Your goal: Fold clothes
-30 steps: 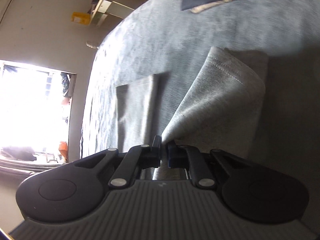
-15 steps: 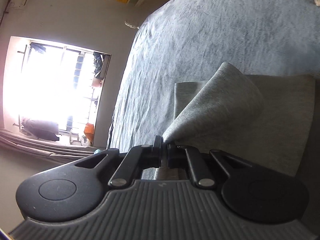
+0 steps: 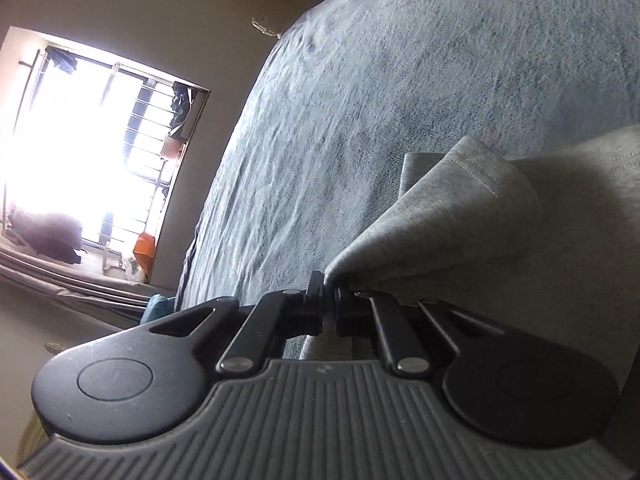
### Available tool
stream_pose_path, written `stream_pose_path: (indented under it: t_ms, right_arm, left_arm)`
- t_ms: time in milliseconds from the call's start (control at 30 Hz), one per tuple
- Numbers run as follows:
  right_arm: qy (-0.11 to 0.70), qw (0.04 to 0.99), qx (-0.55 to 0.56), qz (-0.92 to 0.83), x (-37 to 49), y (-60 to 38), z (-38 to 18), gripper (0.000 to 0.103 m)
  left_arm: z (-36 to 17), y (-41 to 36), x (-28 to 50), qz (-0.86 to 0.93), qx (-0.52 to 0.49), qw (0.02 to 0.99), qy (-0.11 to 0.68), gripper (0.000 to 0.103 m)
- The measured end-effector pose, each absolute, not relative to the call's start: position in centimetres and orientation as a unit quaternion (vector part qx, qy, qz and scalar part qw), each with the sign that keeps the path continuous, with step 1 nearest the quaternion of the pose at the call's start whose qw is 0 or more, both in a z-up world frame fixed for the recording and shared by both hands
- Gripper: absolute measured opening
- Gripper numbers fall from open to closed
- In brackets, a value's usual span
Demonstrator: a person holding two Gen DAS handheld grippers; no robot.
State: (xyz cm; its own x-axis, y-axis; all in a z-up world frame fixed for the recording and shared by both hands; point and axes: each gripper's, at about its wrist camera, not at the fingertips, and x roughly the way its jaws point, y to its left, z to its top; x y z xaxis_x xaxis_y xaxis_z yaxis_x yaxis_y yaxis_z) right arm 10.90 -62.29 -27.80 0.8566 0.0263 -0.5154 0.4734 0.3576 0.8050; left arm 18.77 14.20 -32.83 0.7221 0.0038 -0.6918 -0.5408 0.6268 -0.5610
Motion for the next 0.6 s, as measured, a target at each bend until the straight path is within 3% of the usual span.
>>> stream_pose_path:
  t_ms: [133, 233, 300, 467, 600]
  right_arm:
    - [0.256, 0.807, 0.506, -0.161, 14.5, -60.5, -28.5, 0.004]
    - [0.311, 0.796, 0.480, -0.197, 16.6, -59.2, -29.2, 0.009]
    - [0.345, 0.796, 0.440, -0.230, 17.0, -57.6, -28.2, 0.015]
    - [0.354, 0.875, 0.256, -0.209, 16.8, -48.3, -21.6, 0.016]
    - [0.395, 0.910, 0.125, 0.005, 19.0, -34.2, -19.6, 0.023]
  left_arm:
    - [-35.9, 14.7, 22.0, 0.152, -0.370, 0.831, 0.385, 0.017]
    - [-36.5, 15.2, 22.5, 0.119, -0.378, 0.826, 0.402, 0.036]
    - [-35.8, 15.6, 22.2, 0.094, -0.375, 0.831, 0.400, 0.054]
    - [-32.8, 16.9, 19.1, 0.035, -0.361, 0.842, 0.400, 0.060]
    - [-31.6, 18.9, 15.4, 0.035, -0.368, 0.833, 0.411, 0.060]
